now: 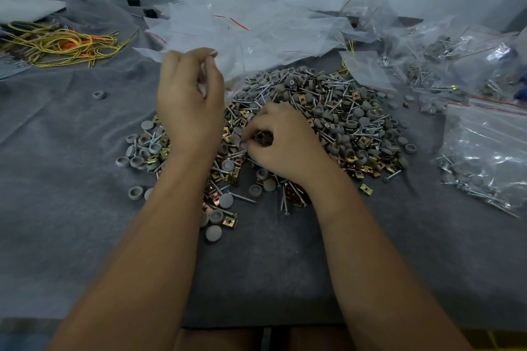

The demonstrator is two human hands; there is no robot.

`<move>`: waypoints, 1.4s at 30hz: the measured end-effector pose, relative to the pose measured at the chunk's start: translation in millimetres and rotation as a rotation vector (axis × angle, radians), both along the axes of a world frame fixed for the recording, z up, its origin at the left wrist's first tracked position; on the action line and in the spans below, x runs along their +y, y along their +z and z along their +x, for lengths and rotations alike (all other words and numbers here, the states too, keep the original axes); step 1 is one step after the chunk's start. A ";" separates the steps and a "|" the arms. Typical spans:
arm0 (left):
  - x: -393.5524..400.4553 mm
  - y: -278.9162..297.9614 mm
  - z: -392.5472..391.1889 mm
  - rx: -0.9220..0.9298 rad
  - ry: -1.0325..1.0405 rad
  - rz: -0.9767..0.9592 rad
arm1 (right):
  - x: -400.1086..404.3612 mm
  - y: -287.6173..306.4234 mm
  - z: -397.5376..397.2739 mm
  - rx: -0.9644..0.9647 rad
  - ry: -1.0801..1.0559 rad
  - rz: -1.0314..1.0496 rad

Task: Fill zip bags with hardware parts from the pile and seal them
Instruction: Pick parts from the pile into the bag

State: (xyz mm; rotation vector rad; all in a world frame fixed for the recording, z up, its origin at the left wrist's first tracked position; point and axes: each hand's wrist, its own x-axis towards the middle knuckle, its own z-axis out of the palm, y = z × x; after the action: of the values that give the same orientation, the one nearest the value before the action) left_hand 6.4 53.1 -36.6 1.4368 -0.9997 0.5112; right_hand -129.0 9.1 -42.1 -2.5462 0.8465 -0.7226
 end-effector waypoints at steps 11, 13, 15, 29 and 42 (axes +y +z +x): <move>-17.4 -16.3 9.0 0.258 -0.206 0.549 | 1.3 2.2 -1.9 0.107 0.065 0.032; -18.2 -16.4 9.8 0.271 -0.208 0.550 | 1.1 2.1 -1.9 0.106 0.067 0.032; -18.7 -16.7 9.8 0.280 -0.205 0.553 | -0.1 1.4 -1.5 0.109 0.067 0.025; -13.0 -13.9 3.4 0.344 -0.412 0.504 | -5.7 1.3 -6.1 -0.522 -0.217 0.167; -5.7 -7.0 -2.9 0.280 -0.533 0.546 | -7.1 8.2 -9.8 -0.735 -0.223 0.251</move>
State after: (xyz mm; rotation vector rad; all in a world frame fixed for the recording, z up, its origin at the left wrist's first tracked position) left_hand 3.5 47.4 -43.6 1.5695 -1.2863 -0.3728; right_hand -138.8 1.9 -33.9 -1.7637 0.8786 -1.3968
